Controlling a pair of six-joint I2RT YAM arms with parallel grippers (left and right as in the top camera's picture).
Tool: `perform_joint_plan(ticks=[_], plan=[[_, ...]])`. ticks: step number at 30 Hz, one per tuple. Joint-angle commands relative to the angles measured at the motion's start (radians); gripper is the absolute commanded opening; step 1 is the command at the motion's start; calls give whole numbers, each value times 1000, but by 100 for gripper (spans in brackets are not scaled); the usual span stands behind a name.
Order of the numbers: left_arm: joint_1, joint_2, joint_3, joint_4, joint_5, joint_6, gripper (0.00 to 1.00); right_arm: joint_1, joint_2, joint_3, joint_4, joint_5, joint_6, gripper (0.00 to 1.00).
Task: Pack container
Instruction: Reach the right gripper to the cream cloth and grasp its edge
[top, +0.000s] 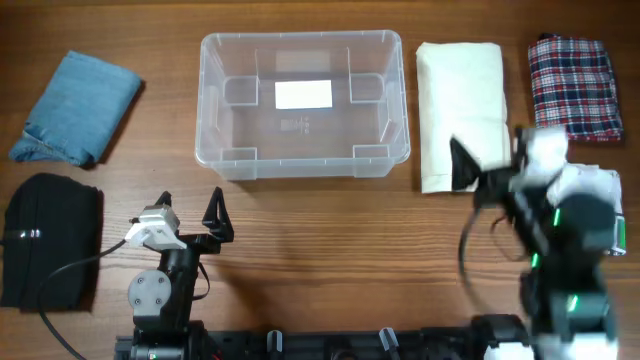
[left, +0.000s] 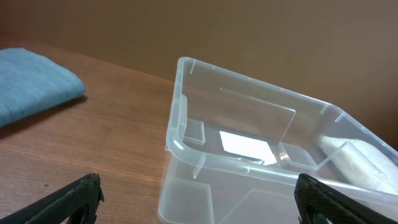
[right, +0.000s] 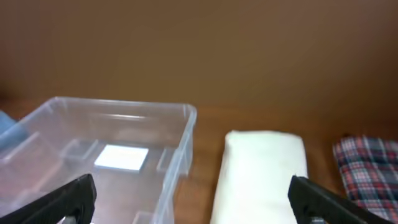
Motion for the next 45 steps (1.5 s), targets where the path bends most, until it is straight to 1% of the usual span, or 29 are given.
perform_joint_plan(ticks=[1, 3, 5, 7, 9, 11, 13, 14, 16, 19, 23, 26, 39, 45], plan=[[-5, -4, -6, -2, -6, -1, 100, -10, 322, 358, -196, -37, -71, 100], [-5, -4, -6, -2, -6, -1, 100, -41, 540, 610, -363, -78, -158, 100], [-5, -4, -6, -2, -6, -1, 100, -58, 671, 728, -435, -70, -153, 100], [-5, -4, -6, -2, -6, -1, 100, -90, 727, 741, -429, -64, -150, 100], [-5, -4, -6, -2, -6, -1, 100, -171, 779, 741, -432, -84, -149, 100], [-5, -4, -6, -2, -6, -1, 100, -293, 848, 741, -454, -189, -147, 100], [-5, -4, -6, -2, -6, -1, 100, -386, 926, 741, -471, -301, -151, 100], [-5, -4, -6, -2, -6, -1, 100, -413, 959, 741, -478, -343, -163, 100], [-5, -4, -6, -2, -6, -1, 100, -457, 1059, 741, -503, -421, -232, 100], [-5, -4, -6, -2, -6, -2, 100, -464, 1200, 741, -525, -430, -310, 100], [-5, -4, -6, -2, -6, -1, 100, -464, 1286, 741, -510, -430, -343, 100], [-5, -4, -6, -2, -6, -2, 100, -464, 1316, 740, -496, -429, -362, 100], [-5, -4, -6, -2, -6, -1, 100, -464, 1458, 739, -479, -439, -359, 100], [-5, -4, -6, -2, -6, -1, 100, -464, 1535, 739, -444, -485, -356, 100]])
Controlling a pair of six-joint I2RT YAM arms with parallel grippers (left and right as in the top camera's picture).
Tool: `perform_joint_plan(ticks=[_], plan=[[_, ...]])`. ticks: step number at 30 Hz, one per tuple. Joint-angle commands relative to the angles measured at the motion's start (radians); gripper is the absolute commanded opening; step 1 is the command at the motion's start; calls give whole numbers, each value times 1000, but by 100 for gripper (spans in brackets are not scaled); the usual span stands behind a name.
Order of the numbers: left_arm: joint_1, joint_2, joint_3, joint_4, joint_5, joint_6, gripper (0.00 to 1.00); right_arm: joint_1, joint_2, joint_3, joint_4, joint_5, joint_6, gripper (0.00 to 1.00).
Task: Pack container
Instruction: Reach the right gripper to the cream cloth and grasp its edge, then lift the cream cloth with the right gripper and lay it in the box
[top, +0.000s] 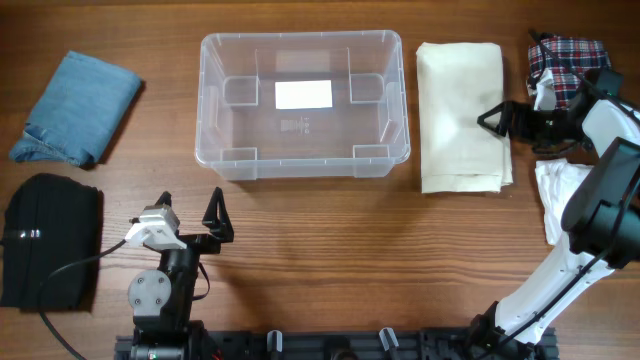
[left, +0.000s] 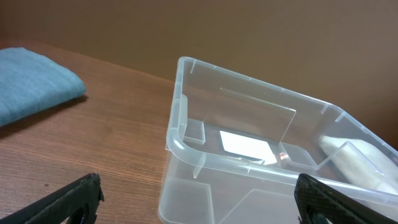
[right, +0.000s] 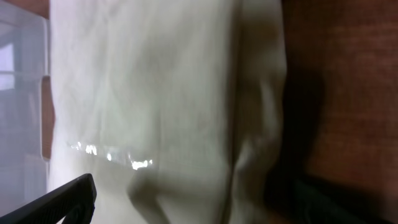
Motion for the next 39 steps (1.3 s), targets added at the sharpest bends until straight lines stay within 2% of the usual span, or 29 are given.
perform_joint_plan(ticks=[1, 5, 9, 11, 12, 13, 18, 21, 22, 27, 31, 34, 38, 39], plan=[[-5, -5, -6, -2, -6, -1, 100, 2, 100, 2, 21, -45, -17, 100], [-5, -5, -6, -2, -6, -1, 100, 4, 177, 2, 67, -171, -17, 100], [-5, -5, -6, -2, -6, -2, 100, 27, 220, 2, 76, -187, -18, 97], [-5, -5, -6, -2, -6, -2, 100, 38, 220, 2, 79, -187, -19, 76], [-5, -5, -6, -2, -6, -1, 100, 44, 221, 2, 80, -195, -19, 58], [-5, -5, -6, -2, -6, -1, 100, 47, 221, 2, 80, -203, -18, 47], [-5, -5, -6, -2, -6, -1, 100, 48, 220, 3, 79, -224, -11, 37], [-5, -5, -6, -2, -6, -2, 100, 43, 217, 26, 71, -223, 92, 10], [-5, -5, -6, -2, -6, -1, 100, 43, 209, 37, 62, -222, 115, 4], [-5, -5, -6, -2, -6, -1, 100, 43, 76, 108, -40, -167, 121, 4], [-5, -5, -6, -2, -6, -1, 100, 44, -113, 208, -181, -113, 124, 4], [-5, -5, -6, -2, -6, -2, 100, 51, -257, 218, -202, -108, 147, 4], [-5, -5, -6, -2, -6, -2, 100, 107, -457, 218, -236, -24, 108, 4], [-5, -5, -6, -2, -6, -1, 100, 162, -528, 219, -239, 64, 82, 4]])
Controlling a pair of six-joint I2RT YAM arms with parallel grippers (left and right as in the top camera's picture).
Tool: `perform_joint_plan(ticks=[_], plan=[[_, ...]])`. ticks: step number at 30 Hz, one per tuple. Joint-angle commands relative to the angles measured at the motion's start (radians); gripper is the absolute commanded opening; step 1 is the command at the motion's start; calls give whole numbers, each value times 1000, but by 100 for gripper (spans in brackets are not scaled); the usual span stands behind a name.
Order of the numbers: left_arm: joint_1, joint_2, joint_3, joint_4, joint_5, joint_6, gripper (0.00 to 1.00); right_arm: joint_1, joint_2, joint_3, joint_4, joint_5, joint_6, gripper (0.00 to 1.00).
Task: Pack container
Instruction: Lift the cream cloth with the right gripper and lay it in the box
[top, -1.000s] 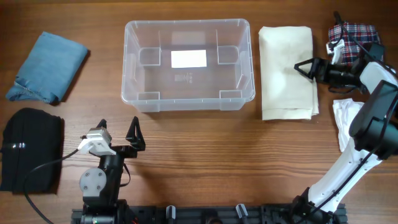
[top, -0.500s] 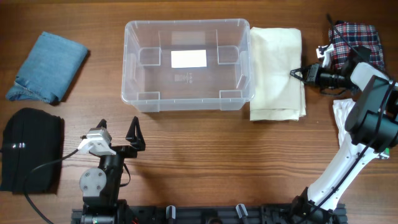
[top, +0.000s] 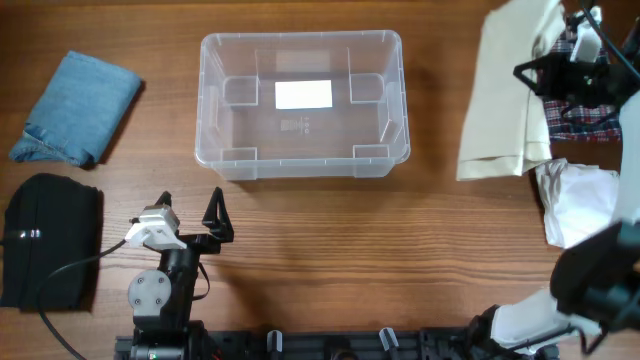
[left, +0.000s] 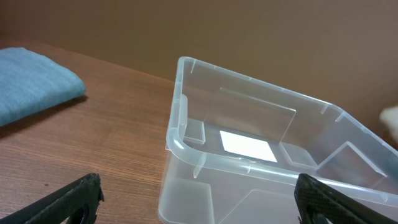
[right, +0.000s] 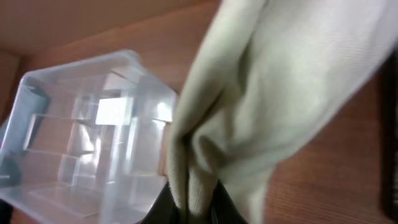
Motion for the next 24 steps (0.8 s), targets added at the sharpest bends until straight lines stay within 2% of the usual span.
perform_joint_plan(ticks=[1, 4, 9, 12, 15, 19, 24], plan=[[-5, -5, -6, -2, -6, -1, 100, 111, -148, 32, 2, 128, -56, 4], [-5, -5, -6, -2, -6, -1, 100, 275, -248, 32, 28, 269, -219, 4], [-5, -5, -6, -2, -6, -1, 100, 479, -328, 32, 166, 510, -379, 4], [-5, -5, -6, -2, -6, -1, 100, 590, -325, 32, 221, 524, -555, 4], [-5, -5, -6, -2, -6, -1, 100, 735, -301, 32, 266, 520, -805, 4], [-5, -5, -6, -2, -6, -1, 100, 874, -225, 32, 351, 525, -991, 4], [-5, -5, -6, -2, -6, -1, 100, 929, -68, 32, 493, 532, -1132, 4]])
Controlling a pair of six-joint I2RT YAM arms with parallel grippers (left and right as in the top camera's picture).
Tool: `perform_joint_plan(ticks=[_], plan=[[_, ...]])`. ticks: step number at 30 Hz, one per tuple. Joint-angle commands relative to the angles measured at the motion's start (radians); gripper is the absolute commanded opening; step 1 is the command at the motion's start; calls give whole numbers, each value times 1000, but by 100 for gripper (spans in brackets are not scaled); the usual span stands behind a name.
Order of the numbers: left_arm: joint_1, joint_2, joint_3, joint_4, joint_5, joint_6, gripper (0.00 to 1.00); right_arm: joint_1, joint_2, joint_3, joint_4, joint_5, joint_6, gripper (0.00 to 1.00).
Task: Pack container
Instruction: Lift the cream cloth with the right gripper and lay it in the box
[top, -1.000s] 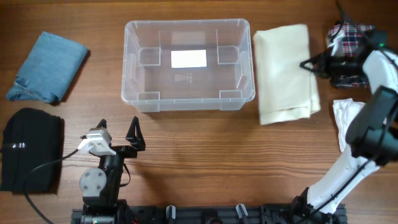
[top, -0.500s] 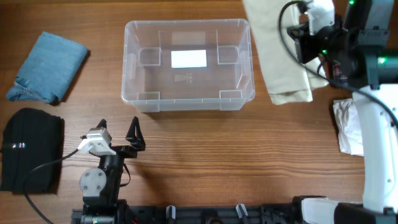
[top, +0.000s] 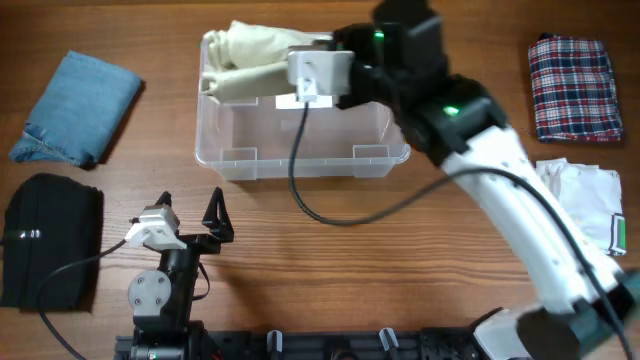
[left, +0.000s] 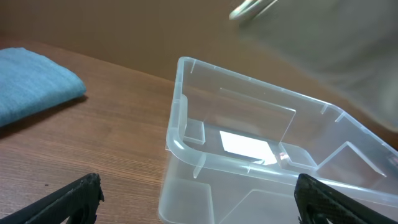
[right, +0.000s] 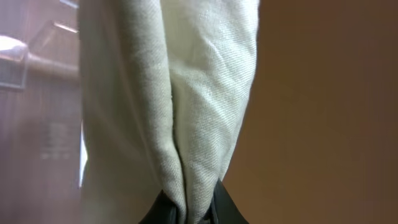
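Observation:
The clear plastic container (top: 385, 152) stands at the back middle of the table. A cream folded cloth (top: 250, 62) hangs over its back left corner, and my right gripper (right: 186, 210) is shut on it, the arm reaching across the box from the right. The cloth (right: 168, 93) fills the right wrist view. It shows blurred at the top right of the left wrist view, above the container (left: 186, 134). My left gripper (left: 199, 205) rests open near the table's front, facing the box with nothing between its fingers.
A blue folded cloth (top: 78, 108) lies at the back left and a black garment (top: 45, 240) at the front left. A plaid cloth (top: 574, 88) lies at the back right, with a white cloth (top: 580, 195) in front of it.
My right gripper, still shut on the cream cloth, has moved from the table's right side to over the container's back left. The left arm has not moved.
The cream cloth lay folded to the right of the container, with my right gripper open before it. Then the gripper was down at the cloth's right edge. Then it held the cloth lifted at the right, and now holds it over the container.

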Motion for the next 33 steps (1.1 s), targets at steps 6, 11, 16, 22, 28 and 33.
perform_joint_plan(ticks=[6, 11, 16, 22, 28, 33], plan=[[-5, -5, -6, -2, -6, -1, 100, 6, 252, 31, 244, 82, -112, 4], [-5, -5, -6, -2, -6, -1, 100, -4, 349, 31, 327, 162, -112, 4], [-5, -5, -6, -2, -6, -1, 100, -26, 394, 31, 325, 159, -116, 4], [-5, -5, -6, -2, -6, -1, 100, -26, 419, 31, 319, 110, -151, 4], [-5, -5, -6, -2, -6, -2, 100, -26, 456, 30, 324, 72, -165, 4], [-5, -5, -6, -2, -6, -2, 100, -26, 458, 30, 331, 66, -163, 48]])
